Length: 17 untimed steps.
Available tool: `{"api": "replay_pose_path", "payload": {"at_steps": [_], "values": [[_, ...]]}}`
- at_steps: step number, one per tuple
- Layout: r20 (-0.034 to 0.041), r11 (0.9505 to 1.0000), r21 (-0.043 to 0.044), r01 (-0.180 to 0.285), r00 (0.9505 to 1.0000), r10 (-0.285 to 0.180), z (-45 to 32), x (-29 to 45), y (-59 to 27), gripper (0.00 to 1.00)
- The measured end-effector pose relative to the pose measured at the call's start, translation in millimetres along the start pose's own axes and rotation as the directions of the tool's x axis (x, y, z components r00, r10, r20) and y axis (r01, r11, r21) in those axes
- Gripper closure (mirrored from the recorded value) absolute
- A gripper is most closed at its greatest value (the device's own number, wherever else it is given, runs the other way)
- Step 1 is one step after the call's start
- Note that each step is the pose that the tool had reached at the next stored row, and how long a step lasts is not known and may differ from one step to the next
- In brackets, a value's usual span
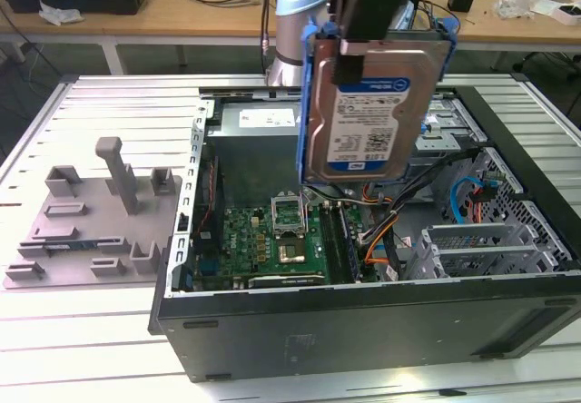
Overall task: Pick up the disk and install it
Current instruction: 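Pick up the disk, then insert the disk into the insertion slot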
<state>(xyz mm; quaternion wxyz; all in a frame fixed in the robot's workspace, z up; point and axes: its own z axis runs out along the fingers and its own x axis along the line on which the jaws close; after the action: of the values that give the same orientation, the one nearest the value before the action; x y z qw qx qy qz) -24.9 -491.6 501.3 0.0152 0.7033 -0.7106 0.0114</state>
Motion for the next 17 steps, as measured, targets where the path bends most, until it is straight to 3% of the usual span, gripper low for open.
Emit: {"api": "replay_pose_path", "payload": {"at_steps": [4, 17], "values": [[0.0001, 1.0, 0.0, 0.0, 1.0, 0.0, 0.1, 1.8, -5.3, 0.64], [0.0016, 1.0, -0.0001, 0.0, 1.0, 0.0, 0.1, 2.9, -6.2, 0.64]]}}
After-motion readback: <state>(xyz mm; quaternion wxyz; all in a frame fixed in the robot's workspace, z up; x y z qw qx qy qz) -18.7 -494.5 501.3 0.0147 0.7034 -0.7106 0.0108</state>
